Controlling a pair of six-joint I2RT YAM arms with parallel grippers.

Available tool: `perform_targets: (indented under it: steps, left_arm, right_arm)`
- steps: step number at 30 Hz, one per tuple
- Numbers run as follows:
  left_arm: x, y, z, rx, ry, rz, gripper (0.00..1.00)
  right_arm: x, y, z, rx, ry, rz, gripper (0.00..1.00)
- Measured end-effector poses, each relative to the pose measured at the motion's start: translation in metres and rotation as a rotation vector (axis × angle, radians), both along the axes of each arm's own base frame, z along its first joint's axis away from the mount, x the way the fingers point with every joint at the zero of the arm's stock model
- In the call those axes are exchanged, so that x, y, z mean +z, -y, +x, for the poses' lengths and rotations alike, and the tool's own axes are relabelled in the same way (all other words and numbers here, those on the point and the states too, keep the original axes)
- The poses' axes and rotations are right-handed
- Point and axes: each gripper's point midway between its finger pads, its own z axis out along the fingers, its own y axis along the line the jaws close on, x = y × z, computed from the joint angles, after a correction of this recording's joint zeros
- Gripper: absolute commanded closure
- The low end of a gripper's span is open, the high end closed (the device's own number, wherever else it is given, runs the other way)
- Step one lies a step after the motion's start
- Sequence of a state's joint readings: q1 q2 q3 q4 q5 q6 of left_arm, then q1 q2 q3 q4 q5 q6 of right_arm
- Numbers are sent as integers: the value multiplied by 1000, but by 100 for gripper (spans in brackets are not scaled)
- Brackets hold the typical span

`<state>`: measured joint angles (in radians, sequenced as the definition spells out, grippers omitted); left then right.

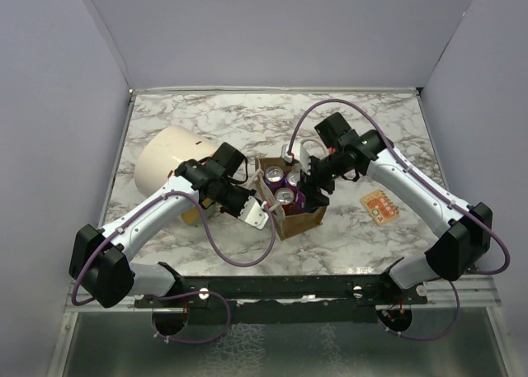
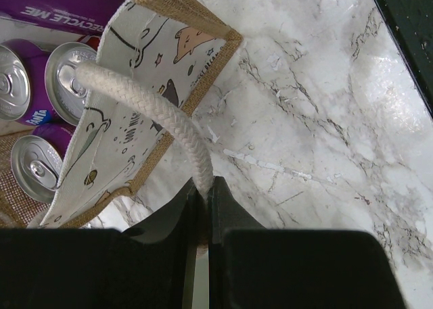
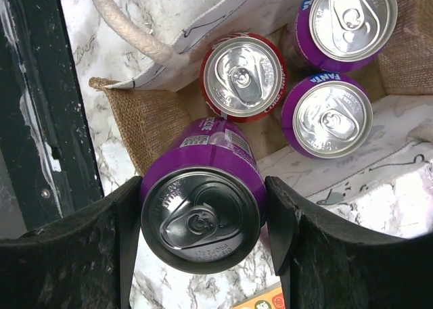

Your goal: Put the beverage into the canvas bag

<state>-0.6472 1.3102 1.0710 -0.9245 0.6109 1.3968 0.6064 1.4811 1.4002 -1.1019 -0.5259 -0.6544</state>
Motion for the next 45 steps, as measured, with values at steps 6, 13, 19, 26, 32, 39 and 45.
perform_targets:
  steps: [6,13,19,26,32,39,45]
  left_arm:
    - [0,0,0,0,0,0,100]
    - [0,0,0,0,0,0,100]
    - [0,0,0,0,0,0,100]
    - [0,0,0,0,0,0,100]
    - [0,0,0,-1,0,1,100]
    - [0,0,0,-3,1,0,100]
    - [0,0,0,-5,3,0,100]
  right_arm:
    - [-10,-5,0,3,20,-16,99]
    - [-20,-3,4,-6,31,-38,99]
    - [-26,-3,5,3,22,-52,99]
    - [-29,-4,6,5,14,-58,98]
    - [-27,-7,10,-21,-11,-67,98]
    - [-21,-7,14,-81,-21,-73,98]
    - [-9,-10,21,-143,-17,-65,98]
